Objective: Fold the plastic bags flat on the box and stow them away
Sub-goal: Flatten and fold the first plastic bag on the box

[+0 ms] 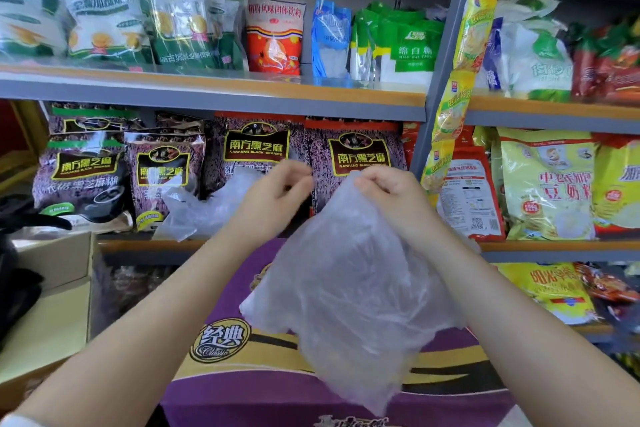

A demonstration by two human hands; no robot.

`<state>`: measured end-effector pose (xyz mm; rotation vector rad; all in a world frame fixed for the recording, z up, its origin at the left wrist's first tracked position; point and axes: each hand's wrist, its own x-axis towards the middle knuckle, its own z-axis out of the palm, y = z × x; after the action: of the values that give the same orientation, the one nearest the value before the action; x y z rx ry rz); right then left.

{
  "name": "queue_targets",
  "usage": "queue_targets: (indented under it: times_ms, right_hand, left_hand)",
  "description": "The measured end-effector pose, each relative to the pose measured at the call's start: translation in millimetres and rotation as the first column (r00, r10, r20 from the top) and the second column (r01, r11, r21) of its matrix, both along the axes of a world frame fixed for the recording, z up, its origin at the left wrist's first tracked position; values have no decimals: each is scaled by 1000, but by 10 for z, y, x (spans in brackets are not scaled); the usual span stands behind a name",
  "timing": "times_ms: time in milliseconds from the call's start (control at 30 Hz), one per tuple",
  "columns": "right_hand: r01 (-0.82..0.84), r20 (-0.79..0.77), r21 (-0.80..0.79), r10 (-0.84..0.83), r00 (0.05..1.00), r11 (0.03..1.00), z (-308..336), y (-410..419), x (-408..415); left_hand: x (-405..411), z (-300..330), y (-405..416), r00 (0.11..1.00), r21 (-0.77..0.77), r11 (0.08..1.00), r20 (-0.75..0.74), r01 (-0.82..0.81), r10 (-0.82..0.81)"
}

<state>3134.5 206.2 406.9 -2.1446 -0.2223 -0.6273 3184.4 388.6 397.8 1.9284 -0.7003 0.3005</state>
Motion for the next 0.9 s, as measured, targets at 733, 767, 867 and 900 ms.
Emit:
queue_targets:
  times_ms: [733,767,867,900]
  right_hand:
    - [162,-278,58,-139,950,985,-585,-444,-85]
    - [198,-355,274,-93,930,941,-634,-473,-90]
    - [304,-589,558,110,801,772,-796,-468,-110]
    - [294,-635,556,168,754,778,-863,-424,-90]
  left_hand:
    - [-25,-407,255,940,-304,890,-75,-340,334]
    - [-18,-422,280,939,-311,886,-81,-343,334]
    - [-13,-457,284,945,-349,879,-142,-326,294]
    - [-16,-456,269,946,-362,875,-160,-321,281]
